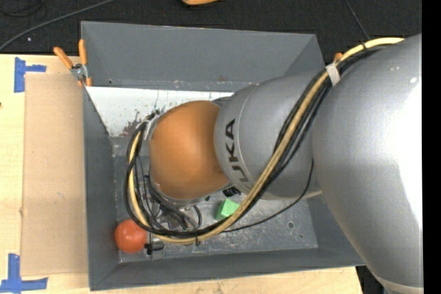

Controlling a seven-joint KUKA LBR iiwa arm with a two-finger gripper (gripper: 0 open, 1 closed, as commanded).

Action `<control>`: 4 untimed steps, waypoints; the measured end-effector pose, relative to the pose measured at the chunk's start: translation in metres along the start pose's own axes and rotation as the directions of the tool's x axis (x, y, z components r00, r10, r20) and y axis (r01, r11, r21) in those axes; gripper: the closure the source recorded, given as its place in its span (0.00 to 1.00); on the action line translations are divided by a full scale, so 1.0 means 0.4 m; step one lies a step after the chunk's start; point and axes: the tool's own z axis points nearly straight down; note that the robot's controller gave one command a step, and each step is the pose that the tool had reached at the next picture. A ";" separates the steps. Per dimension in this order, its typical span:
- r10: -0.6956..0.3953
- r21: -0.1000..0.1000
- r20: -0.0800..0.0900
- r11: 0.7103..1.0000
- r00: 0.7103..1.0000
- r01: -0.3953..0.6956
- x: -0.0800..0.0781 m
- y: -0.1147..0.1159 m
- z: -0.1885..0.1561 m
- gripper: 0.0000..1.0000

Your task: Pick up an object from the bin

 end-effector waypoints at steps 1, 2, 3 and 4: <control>-0.147 0.000 -0.008 0.989 0.989 0.147 0.026 0.023 0.017 0.00; -0.295 0.003 0.023 0.955 0.955 0.295 0.008 0.028 0.146 0.00; -0.426 -0.002 0.004 0.905 0.905 0.426 -0.009 0.027 0.152 1.00; -0.425 -0.002 0.004 0.905 0.905 0.425 -0.009 0.026 0.152 1.00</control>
Offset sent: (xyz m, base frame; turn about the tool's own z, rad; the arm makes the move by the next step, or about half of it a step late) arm -0.0119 0.0104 -0.0624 -0.3056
